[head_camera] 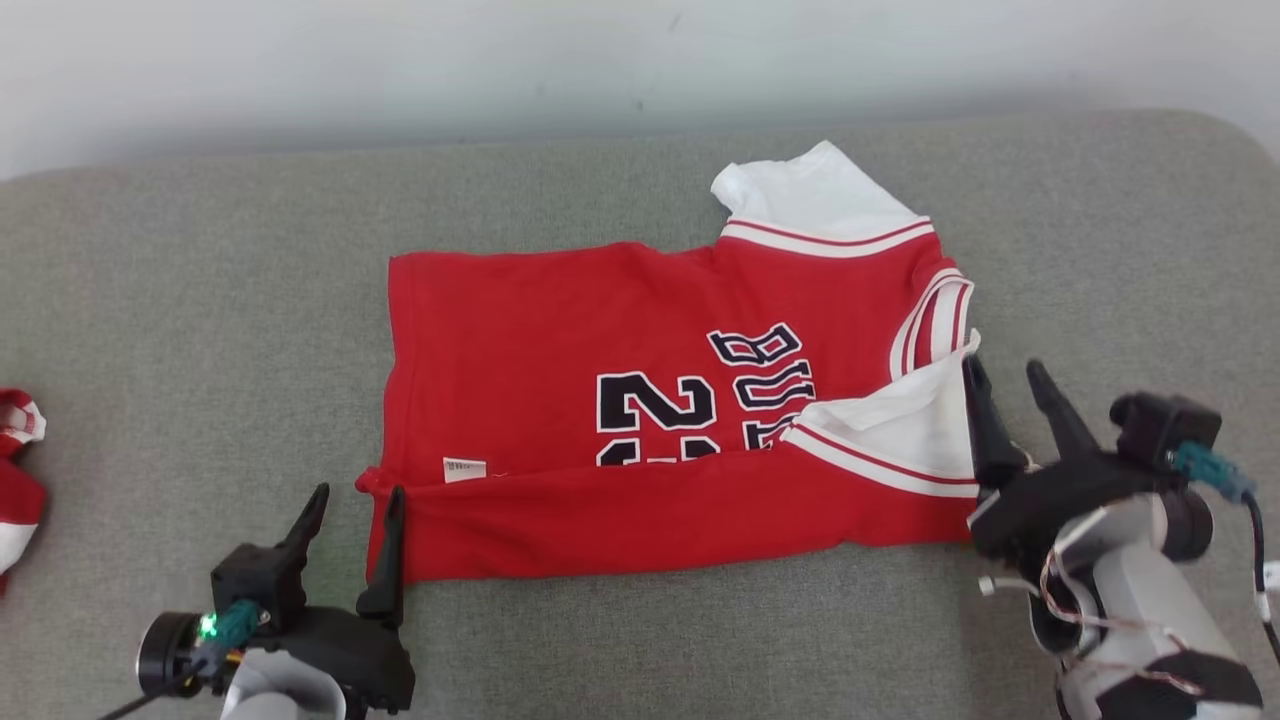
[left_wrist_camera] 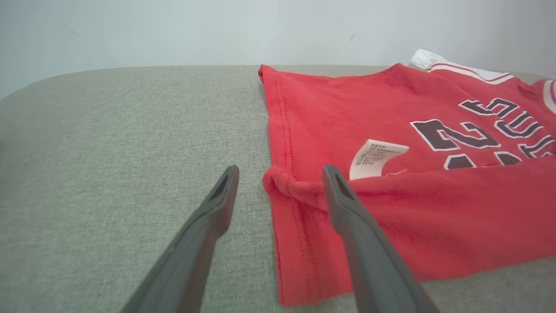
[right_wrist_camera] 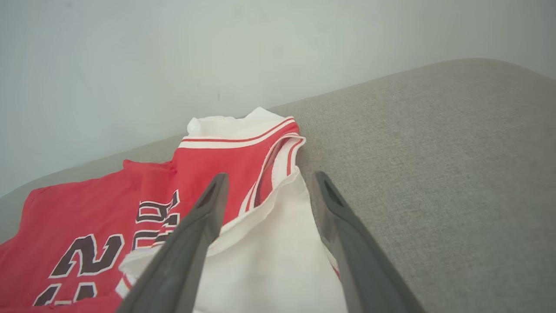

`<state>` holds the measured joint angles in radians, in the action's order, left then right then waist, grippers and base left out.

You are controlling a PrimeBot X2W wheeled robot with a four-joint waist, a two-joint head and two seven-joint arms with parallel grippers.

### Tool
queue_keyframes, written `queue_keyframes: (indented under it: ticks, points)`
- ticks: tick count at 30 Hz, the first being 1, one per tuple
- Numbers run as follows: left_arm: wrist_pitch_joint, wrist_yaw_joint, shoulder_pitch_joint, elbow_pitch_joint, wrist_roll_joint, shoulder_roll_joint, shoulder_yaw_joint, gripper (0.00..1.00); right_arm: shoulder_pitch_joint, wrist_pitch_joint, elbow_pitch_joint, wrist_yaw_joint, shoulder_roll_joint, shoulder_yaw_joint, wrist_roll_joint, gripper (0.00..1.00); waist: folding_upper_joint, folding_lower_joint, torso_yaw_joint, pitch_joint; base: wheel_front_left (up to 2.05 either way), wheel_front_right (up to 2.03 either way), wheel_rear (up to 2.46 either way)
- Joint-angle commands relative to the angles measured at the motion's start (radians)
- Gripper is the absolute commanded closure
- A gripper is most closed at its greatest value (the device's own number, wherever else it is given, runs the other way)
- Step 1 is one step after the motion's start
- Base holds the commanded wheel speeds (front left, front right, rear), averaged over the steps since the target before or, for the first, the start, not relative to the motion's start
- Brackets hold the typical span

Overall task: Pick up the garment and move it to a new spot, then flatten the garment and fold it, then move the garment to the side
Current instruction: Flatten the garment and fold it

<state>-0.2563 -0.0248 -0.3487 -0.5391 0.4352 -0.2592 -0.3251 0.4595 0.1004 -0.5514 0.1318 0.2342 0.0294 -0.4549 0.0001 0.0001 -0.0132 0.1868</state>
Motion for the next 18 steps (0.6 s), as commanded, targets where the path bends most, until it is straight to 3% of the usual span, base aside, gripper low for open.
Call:
queue_keyframes:
  ticks: [1,9,18]
  points:
    - [-0.008,0.009,0.033,0.013,-0.003,0.004,0.007,0.0,-0.039,0.014,0.0,-0.002,0.013,0.013,-0.013,0.0,-0.0001,-0.0001,-0.001,-0.023,0.0,0.0,0.0]
    - [-0.009,0.039,0.162,0.111,-0.006,0.011,0.055,0.0,-0.195,0.011,0.05,-0.002,0.089,0.053,0.001,0.0,-0.0001,-0.0001,-0.002,-0.027,0.0,0.0,0.0]
    - [-0.009,0.026,0.172,0.08,-0.01,0.021,0.063,0.0,-0.222,-0.003,0.044,-0.002,0.088,0.041,0.048,0.0,-0.0001,-0.0001,-0.014,0.009,0.0,0.0,0.0]
